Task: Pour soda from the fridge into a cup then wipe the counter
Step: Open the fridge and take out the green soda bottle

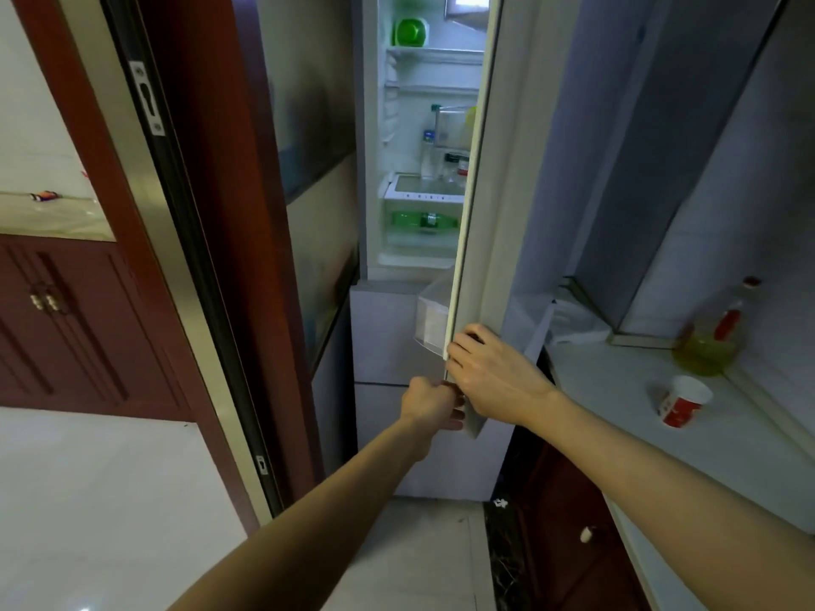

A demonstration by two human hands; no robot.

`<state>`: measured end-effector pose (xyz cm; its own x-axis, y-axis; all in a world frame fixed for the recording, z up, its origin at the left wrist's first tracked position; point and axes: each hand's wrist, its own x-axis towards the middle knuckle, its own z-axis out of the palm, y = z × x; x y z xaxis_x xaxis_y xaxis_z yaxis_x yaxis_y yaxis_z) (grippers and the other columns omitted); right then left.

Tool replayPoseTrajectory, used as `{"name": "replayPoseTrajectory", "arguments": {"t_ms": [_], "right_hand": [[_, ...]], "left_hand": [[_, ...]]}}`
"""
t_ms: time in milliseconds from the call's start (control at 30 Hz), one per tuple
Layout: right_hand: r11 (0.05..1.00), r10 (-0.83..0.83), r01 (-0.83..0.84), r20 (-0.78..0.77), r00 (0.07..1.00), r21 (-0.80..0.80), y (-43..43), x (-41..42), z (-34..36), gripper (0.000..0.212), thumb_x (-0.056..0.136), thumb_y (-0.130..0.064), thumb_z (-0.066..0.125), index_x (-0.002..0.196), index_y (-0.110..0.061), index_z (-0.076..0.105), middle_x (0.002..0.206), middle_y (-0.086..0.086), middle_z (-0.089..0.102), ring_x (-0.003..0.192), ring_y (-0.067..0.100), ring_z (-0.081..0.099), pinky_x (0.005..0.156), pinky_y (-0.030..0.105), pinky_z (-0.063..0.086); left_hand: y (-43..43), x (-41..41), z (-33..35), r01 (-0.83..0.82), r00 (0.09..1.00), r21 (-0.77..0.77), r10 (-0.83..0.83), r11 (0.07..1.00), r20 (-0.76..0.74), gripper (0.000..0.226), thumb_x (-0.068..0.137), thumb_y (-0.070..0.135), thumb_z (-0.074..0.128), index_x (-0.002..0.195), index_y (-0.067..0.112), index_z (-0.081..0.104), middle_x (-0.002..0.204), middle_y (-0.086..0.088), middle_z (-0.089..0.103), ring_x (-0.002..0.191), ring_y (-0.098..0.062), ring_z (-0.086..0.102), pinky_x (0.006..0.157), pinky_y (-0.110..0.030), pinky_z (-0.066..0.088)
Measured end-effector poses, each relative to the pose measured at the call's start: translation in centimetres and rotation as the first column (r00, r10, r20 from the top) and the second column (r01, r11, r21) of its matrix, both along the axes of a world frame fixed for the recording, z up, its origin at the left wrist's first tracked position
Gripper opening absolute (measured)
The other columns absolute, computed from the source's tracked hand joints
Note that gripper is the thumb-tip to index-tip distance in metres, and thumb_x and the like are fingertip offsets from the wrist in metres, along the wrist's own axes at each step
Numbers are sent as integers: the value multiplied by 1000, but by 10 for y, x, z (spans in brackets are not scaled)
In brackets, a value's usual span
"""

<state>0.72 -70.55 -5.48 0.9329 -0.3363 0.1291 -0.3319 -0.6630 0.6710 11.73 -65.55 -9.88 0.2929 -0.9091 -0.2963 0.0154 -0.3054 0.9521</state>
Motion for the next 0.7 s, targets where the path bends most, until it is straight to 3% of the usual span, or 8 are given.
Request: {"name": "replayPoseTrajectory", "arguments": {"t_ms": [167, 300, 433, 533, 633, 700], "right_hand": [[997, -63, 61, 60, 996, 46, 4, -22, 3, 21, 84, -13, 47, 87, -8, 67, 90, 10, 62, 90, 29, 53, 95, 43, 44], [970, -227, 217, 97, 969, 108, 4, -29, 1, 15, 81, -21, 60, 91, -10, 67, 90, 9, 63, 90, 28, 55, 91, 40, 43], [901, -394, 348, 153, 906, 257, -2, -28, -4, 32, 88, -20, 51, 117, -7, 57, 113, 11, 58, 106, 29, 54, 97, 39, 40], [827, -508, 416, 185, 841, 379, -10, -26, -3, 47, 91, -23, 49, 134, -7, 44, 132, 11, 49, 122, 27, 45, 105, 38, 35], [791, -568, 447, 230, 790, 418, -17, -23, 6, 38, 91, -22, 50, 126, -9, 50, 124, 10, 55, 114, 26, 50, 97, 36, 39], [784, -590, 474, 241, 771, 401, -20, -19, 14, 29, 92, -20, 48, 118, -9, 54, 115, 11, 60, 107, 27, 54, 87, 37, 41]], "left_hand": [[-3, -8, 8, 74, 932, -78, -41, 994, 360, 28, 86, 7, 46, 90, 1, 73, 86, -13, 71, 78, -27, 64, 75, -38, 57], [-17, -4, 22, 148, 850, -84, -84, 985, 519, 40, 90, 9, 47, 128, 6, 61, 125, -11, 65, 115, -27, 59, 100, -36, 49], [-47, 1, 26, 326, 743, -73, -208, 943, 637, 50, 90, 9, 51, 140, 8, 49, 139, -12, 54, 128, -27, 50, 107, -39, 42], [-65, -3, 25, 397, 699, -81, -244, 914, 672, 39, 90, 8, 52, 129, 4, 56, 135, -12, 53, 124, -27, 51, 103, -37, 44], [-86, -7, 24, 459, 711, -115, -286, 881, 643, 17, 86, 4, 50, 91, -4, 65, 101, -20, 68, 94, -35, 63, 83, -45, 54], [-101, -5, 27, 502, 720, -124, -335, 856, 607, 18, 82, 2, 51, 68, 0, 61, 80, -22, 69, 82, -39, 66, 72, -49, 57]]}}
